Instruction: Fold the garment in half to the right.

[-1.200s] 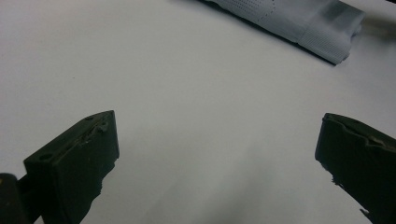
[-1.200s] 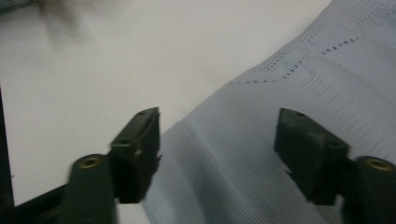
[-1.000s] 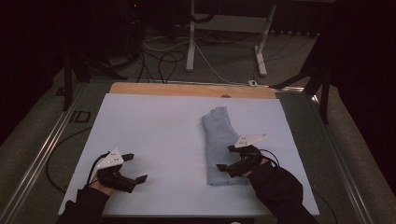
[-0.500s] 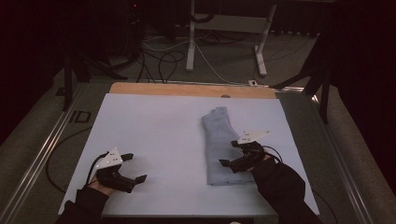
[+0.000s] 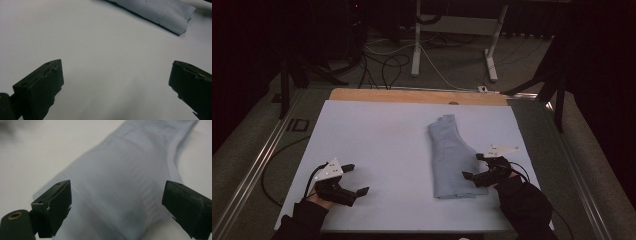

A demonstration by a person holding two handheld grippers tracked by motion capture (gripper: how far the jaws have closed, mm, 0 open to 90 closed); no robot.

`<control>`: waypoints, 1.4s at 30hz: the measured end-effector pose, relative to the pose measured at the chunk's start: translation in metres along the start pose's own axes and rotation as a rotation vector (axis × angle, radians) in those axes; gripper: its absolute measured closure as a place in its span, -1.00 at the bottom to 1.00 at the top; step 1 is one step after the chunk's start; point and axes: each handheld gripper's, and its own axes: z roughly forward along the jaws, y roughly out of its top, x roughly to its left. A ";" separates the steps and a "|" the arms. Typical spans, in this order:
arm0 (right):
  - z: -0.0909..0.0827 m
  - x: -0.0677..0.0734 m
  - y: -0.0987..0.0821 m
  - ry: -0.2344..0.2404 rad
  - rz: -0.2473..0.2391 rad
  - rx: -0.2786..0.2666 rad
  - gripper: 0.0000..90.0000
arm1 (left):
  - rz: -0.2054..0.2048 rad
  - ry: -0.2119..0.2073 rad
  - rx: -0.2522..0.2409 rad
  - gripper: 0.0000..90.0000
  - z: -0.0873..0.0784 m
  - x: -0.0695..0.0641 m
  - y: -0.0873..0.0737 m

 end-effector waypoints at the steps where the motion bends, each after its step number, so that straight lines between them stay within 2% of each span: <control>1: -0.001 -0.001 -0.003 -0.003 0.005 0.002 -0.80 | 0.003 0.000 0.001 -0.98 0.000 0.000 0.000; 16: -0.015 -0.007 -0.043 -0.075 0.092 -0.001 -0.80 | 0.004 -0.001 0.004 -0.98 0.000 -0.001 0.000; 23: -0.023 -0.004 -0.058 -0.115 0.102 -0.009 -0.80 | 0.006 -0.005 0.011 -0.98 0.002 -0.001 -0.001; 28: -0.026 -0.001 -0.059 -0.131 0.093 -0.021 -0.80 | 0.007 -0.002 0.009 -0.98 0.001 -0.001 -0.001; 35: -0.020 0.002 -0.060 -0.122 0.080 0.002 -0.80 | 0.008 0.001 0.003 -0.98 -0.001 -0.001 -0.001; 42: -0.021 0.002 -0.060 -0.132 0.088 -0.003 -0.80 | 0.005 0.002 0.000 -0.98 -0.001 -0.001 -0.001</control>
